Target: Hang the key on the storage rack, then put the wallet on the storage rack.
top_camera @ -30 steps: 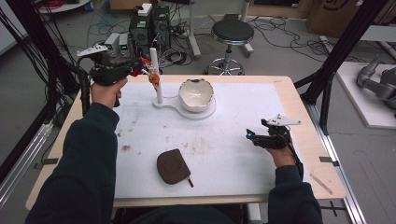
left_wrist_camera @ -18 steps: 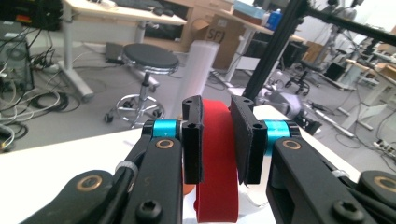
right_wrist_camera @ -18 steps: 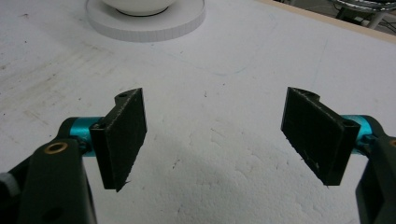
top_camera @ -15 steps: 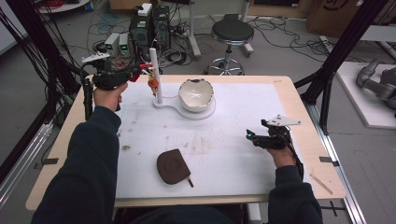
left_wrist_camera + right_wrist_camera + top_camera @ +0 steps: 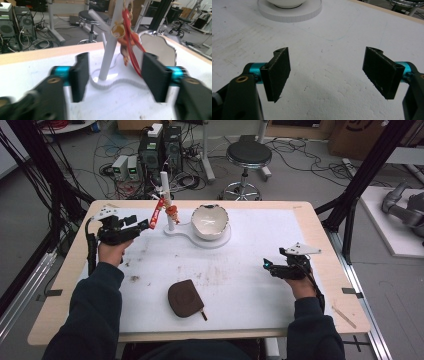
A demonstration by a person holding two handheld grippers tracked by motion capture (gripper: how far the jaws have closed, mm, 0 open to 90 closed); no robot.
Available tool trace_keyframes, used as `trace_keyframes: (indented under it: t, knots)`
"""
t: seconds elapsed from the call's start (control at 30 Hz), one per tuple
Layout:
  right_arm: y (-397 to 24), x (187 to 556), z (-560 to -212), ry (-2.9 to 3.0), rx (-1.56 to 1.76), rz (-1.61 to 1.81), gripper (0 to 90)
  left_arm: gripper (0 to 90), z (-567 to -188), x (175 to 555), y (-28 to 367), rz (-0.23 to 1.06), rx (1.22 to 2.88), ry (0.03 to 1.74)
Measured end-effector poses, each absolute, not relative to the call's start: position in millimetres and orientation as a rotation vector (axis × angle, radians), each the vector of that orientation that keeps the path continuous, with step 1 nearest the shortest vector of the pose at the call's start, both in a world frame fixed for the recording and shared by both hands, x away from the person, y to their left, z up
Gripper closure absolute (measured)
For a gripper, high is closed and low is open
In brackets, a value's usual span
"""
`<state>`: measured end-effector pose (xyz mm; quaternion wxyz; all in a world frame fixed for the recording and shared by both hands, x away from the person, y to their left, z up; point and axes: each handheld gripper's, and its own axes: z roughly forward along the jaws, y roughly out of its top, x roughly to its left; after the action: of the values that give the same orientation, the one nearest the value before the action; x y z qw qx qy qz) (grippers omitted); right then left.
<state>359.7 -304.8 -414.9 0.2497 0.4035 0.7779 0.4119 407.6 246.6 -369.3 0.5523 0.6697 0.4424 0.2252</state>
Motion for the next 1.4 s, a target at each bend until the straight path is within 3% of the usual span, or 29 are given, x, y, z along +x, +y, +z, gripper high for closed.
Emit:
trace_keyframes:
  t: [0.07,0.2,1.07,1.4]
  knots:
    - [-304.7,360.2,-415.0,2.12,1.092,1.122,22.6,25.4,-375.2,400.6,246.9,0.562,1.599,1.026]
    - [-304.2,360.5,-415.2,2.12,1.094,1.122,22.6,20.0,-387.5,387.8,247.1,0.576,1.628,1.001]
    - [-298.8,360.0,-413.9,2.127,1.066,1.119,22.5,20.1,-401.5,374.8,238.9,0.532,1.697,0.936]
    - [-295.3,360.0,-415.1,2.152,1.068,1.148,22.0,20.1,-406.9,373.4,223.7,0.373,1.757,0.891]
